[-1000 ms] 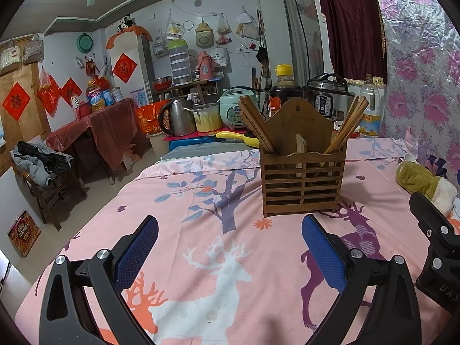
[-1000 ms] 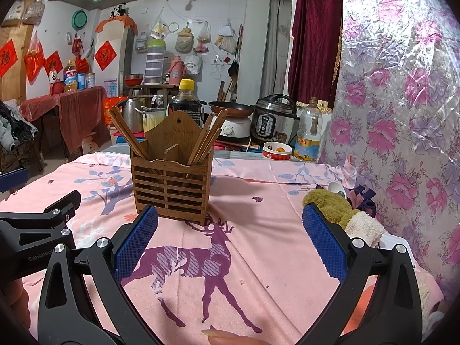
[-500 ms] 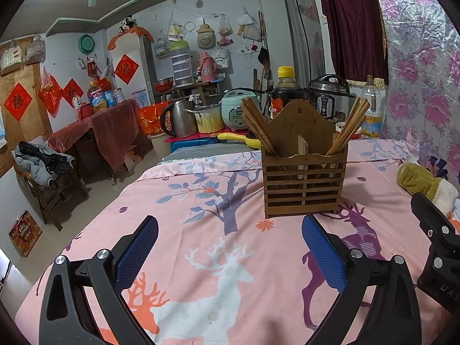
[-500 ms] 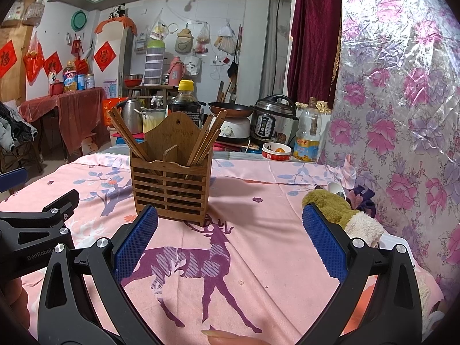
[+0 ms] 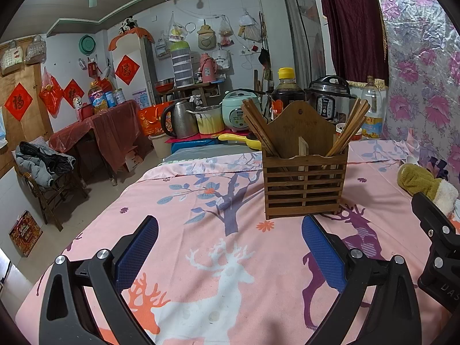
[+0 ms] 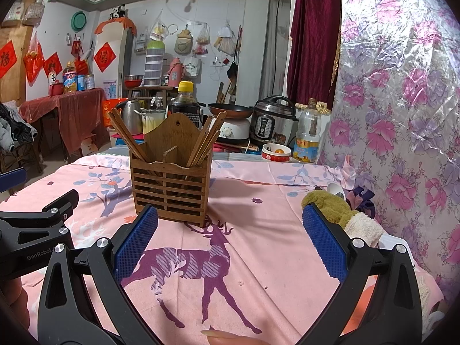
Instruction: Organize utensils
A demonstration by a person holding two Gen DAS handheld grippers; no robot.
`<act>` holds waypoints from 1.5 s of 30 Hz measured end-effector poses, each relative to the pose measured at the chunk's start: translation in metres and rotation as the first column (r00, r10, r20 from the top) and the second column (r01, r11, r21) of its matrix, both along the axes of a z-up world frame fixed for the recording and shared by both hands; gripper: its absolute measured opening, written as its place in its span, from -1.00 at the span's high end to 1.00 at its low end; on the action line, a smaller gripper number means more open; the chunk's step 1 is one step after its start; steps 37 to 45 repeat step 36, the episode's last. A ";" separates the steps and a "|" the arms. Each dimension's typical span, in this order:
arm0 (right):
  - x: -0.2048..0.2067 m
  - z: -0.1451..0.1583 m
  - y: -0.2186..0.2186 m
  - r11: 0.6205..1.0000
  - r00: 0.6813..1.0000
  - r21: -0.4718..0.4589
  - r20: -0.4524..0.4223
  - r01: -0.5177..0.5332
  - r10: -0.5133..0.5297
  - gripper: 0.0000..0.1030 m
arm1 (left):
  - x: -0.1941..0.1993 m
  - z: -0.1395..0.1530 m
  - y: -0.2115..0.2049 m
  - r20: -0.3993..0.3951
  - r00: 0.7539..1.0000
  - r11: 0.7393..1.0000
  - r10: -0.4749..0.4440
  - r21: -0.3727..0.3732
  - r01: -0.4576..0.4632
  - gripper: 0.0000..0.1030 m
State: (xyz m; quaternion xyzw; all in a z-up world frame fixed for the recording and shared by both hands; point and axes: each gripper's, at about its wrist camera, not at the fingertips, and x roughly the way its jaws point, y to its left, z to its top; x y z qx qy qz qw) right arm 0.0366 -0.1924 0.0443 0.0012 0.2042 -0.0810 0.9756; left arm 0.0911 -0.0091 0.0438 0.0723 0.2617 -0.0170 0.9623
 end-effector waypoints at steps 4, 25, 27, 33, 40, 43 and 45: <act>0.000 0.000 0.000 1.000 1.000 0.000 0.000 -0.001 0.001 -0.89 | 0.001 0.000 0.002 0.001 1.000 1.000 0.000 0.001 0.000 -0.90; -0.001 -0.001 0.000 1.000 1.000 0.001 0.001 0.000 0.000 -0.89 | 0.000 0.000 0.001 0.005 1.000 1.000 -0.002 0.003 0.002 -0.90; 0.000 0.000 -0.001 1.000 1.000 0.001 0.002 0.001 -0.001 -0.89 | 0.002 0.000 0.002 0.007 1.000 1.000 0.000 0.004 0.000 -0.90; 0.000 0.000 -0.001 1.000 1.000 0.002 0.002 0.001 -0.001 -0.89 | 0.011 0.003 0.009 -0.008 1.000 1.000 0.009 -0.010 -0.010 -0.90; 0.000 0.000 -0.001 1.000 1.000 0.002 0.002 0.001 -0.001 -0.89 | 0.015 0.004 0.011 -0.009 1.000 1.000 0.010 -0.012 -0.010 -0.90; 0.000 0.000 -0.001 1.000 1.000 0.002 0.002 0.001 -0.001 -0.89 | 0.015 0.004 0.011 -0.009 1.000 1.000 0.010 -0.012 -0.010 -0.90; 0.000 0.000 -0.001 1.000 1.000 0.002 0.002 0.001 -0.001 -0.89 | 0.015 0.004 0.011 -0.009 1.000 1.000 0.010 -0.012 -0.010 -0.90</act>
